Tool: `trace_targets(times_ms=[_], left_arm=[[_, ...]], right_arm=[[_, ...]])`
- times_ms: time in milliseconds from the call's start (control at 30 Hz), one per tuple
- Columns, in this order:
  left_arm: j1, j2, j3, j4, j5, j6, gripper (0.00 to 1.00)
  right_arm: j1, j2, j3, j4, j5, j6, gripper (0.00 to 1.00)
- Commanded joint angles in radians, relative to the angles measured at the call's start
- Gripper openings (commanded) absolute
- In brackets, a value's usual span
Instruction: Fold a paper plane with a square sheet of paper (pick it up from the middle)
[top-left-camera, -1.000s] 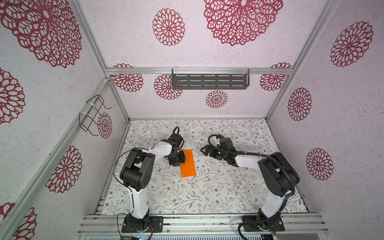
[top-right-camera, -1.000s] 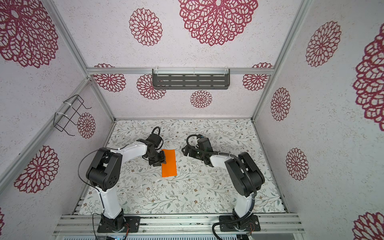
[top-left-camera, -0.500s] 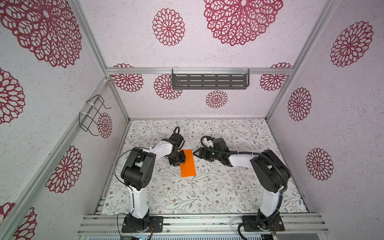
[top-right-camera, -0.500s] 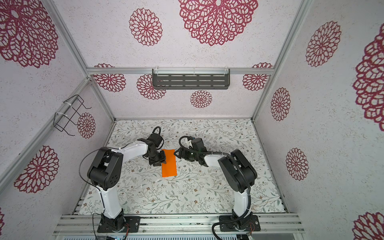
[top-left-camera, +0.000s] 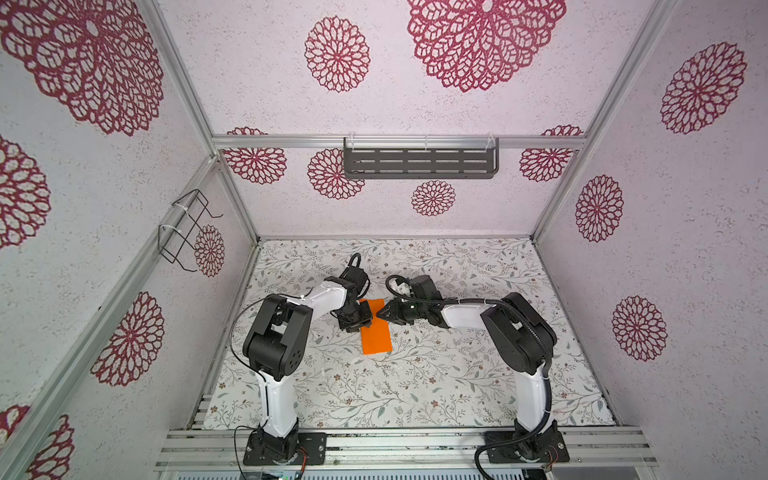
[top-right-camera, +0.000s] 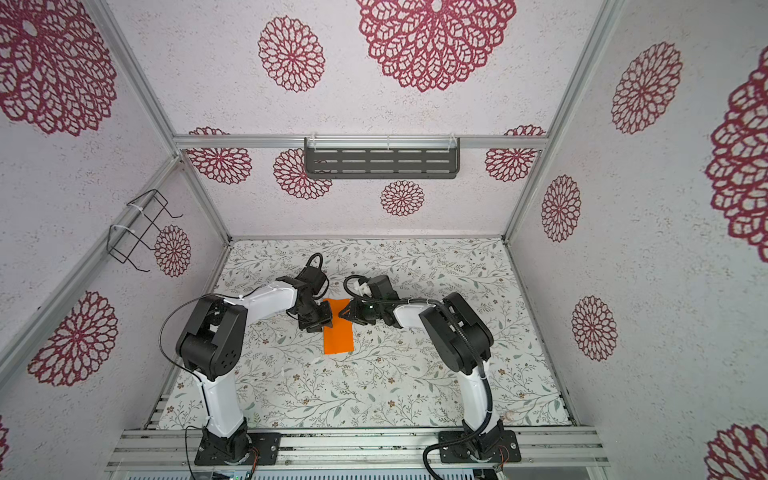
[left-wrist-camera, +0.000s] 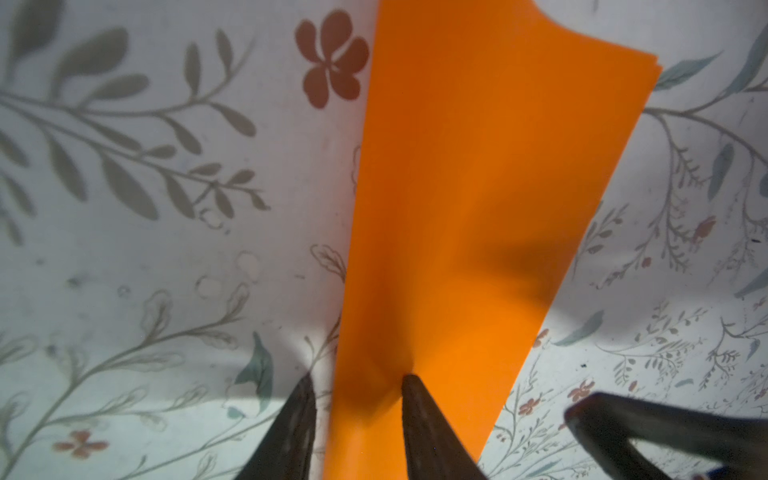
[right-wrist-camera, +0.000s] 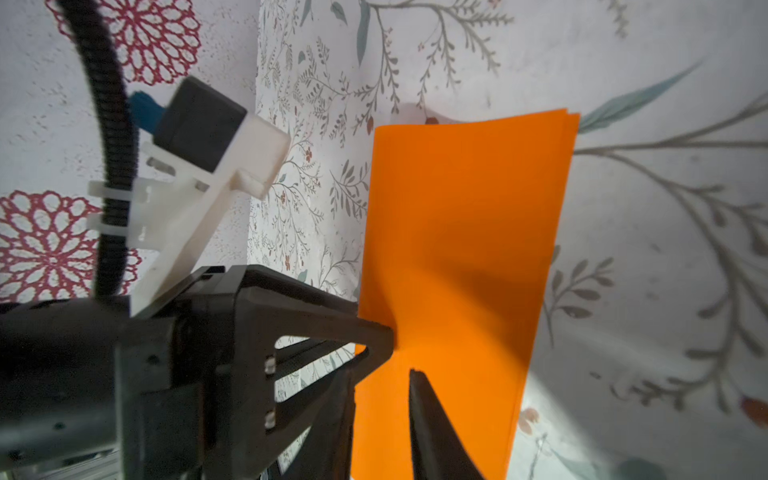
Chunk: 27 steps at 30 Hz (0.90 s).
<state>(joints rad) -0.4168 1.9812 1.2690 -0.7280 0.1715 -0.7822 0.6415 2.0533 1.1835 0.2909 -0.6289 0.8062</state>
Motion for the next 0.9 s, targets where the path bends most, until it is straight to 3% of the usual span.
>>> trace_targets(times_ms=[0,567,867], left_arm=[[-0.031,0.180,-0.097,-0.067,-0.036,-0.014,0.38],[-0.033,0.140,-0.080,-0.073,-0.041,0.002,0.38],[0.011,-0.160,0.058,-0.069,0.019,0.029,0.46]], right_arm=[[0.004,0.013,0.039,-0.071,-0.009,-0.025,0.24],[0.003,0.090,0.059,-0.334,0.111,-0.120,0.22],[0.001,0.120,0.052,-0.380,0.143,-0.138,0.22]])
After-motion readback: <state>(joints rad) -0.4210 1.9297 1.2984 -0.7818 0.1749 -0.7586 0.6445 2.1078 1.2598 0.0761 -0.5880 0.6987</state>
